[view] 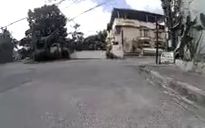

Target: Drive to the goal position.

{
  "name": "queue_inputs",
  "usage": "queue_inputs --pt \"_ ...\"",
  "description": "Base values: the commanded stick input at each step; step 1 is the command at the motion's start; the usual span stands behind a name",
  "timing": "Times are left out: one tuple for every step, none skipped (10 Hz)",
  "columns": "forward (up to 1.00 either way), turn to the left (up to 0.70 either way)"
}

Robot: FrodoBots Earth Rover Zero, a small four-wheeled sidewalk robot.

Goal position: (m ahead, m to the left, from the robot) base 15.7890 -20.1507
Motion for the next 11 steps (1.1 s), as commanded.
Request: queue_inputs --pt "1.00 -0.37" --pt "1.00 -0.40" --pt "1.00 -0.40" --pt "1.00 -0.23" --pt "1.00 -0.08" --pt "1.00 -0.01" --pt "1.00 0.00" --pt "1.00 0.00" --pt "1.00 0.00" --pt "1.00 0.00" --pt "1.00 0.00"
